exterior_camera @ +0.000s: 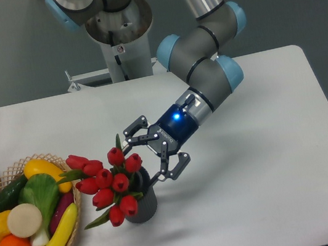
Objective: Insert the flowers into the vase
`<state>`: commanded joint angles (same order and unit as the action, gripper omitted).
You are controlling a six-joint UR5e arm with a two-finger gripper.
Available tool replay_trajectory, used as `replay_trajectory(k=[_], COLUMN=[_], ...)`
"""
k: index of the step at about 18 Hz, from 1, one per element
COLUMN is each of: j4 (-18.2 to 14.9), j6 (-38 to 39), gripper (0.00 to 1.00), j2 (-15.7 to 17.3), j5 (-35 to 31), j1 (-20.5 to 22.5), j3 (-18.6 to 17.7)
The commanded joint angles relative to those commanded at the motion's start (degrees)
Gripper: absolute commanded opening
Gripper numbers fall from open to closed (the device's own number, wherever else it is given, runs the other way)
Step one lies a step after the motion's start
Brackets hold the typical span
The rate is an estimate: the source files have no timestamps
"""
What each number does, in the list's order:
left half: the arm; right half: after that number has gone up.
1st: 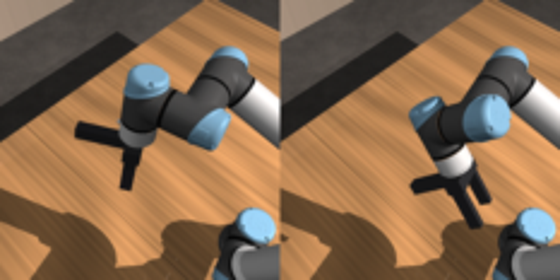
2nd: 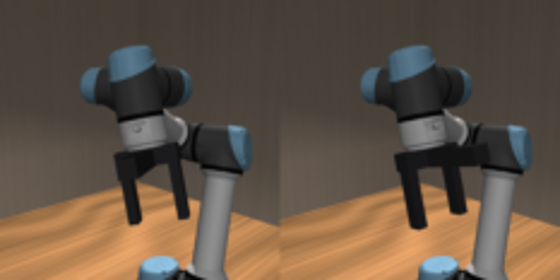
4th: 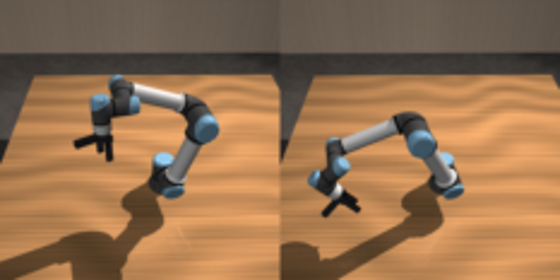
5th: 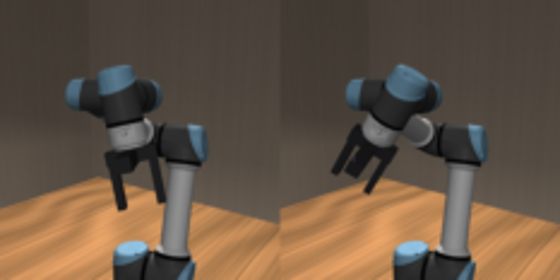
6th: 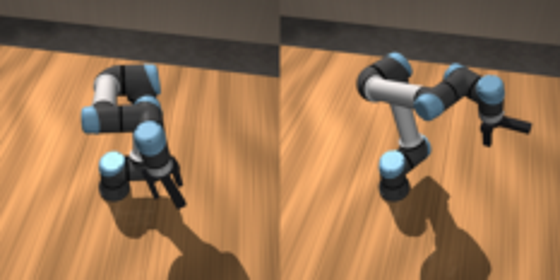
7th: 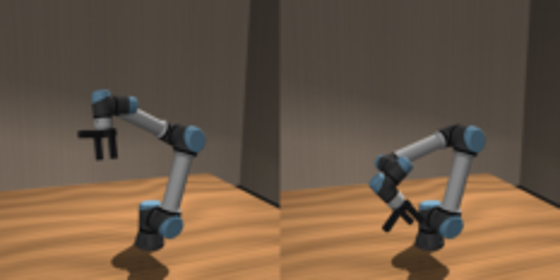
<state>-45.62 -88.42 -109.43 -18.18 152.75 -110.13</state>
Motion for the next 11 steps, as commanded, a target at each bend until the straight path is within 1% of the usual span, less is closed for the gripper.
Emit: replay_trajectory(k=[2,4,8,11], j4=[0.00,0.00,-0.09,-0.26], j6=[0.00,0.09,0.61,0.79], gripper=[1.00,1.00,1.00,1.00], j2=[1.84,3.60,5.28,5.28], j5=[-2.64,-5.71,-10.64,-11.18], j1=[0.62,2.20,4.57,6.68], j3=[0.87,2.37,7.28,12.03])
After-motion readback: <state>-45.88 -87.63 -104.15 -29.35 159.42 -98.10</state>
